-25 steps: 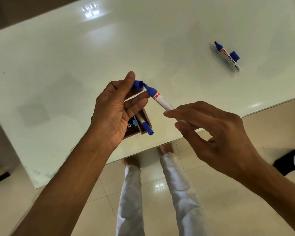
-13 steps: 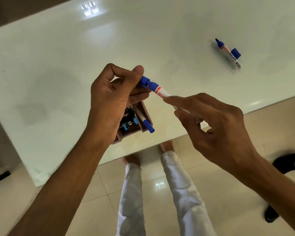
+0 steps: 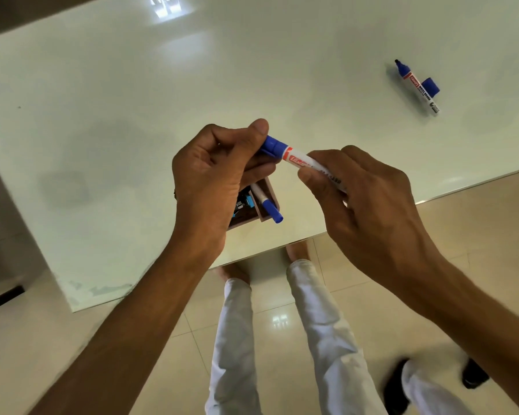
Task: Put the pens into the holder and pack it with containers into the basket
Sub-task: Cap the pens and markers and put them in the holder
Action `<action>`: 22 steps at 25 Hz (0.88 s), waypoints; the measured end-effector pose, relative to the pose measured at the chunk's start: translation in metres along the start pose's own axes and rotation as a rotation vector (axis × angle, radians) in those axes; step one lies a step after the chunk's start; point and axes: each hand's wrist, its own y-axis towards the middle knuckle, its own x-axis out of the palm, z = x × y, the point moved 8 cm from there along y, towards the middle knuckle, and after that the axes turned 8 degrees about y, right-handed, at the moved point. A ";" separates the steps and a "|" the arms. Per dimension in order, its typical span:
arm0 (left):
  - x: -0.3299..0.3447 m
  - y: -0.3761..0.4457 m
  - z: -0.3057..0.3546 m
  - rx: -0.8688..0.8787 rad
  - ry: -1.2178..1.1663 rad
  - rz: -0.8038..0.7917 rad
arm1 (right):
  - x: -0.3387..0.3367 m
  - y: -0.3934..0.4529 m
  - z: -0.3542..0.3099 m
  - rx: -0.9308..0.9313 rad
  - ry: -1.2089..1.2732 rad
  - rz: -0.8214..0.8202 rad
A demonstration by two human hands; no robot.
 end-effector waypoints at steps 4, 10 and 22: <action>-0.012 0.006 0.000 0.021 0.034 0.069 | 0.008 0.010 -0.005 0.033 -0.029 -0.030; -0.016 0.027 0.025 0.131 0.069 0.044 | 0.010 0.032 -0.008 0.071 0.044 0.012; 0.030 -0.034 -0.035 0.951 1.508 -0.272 | -0.032 -0.004 0.057 0.369 0.292 0.114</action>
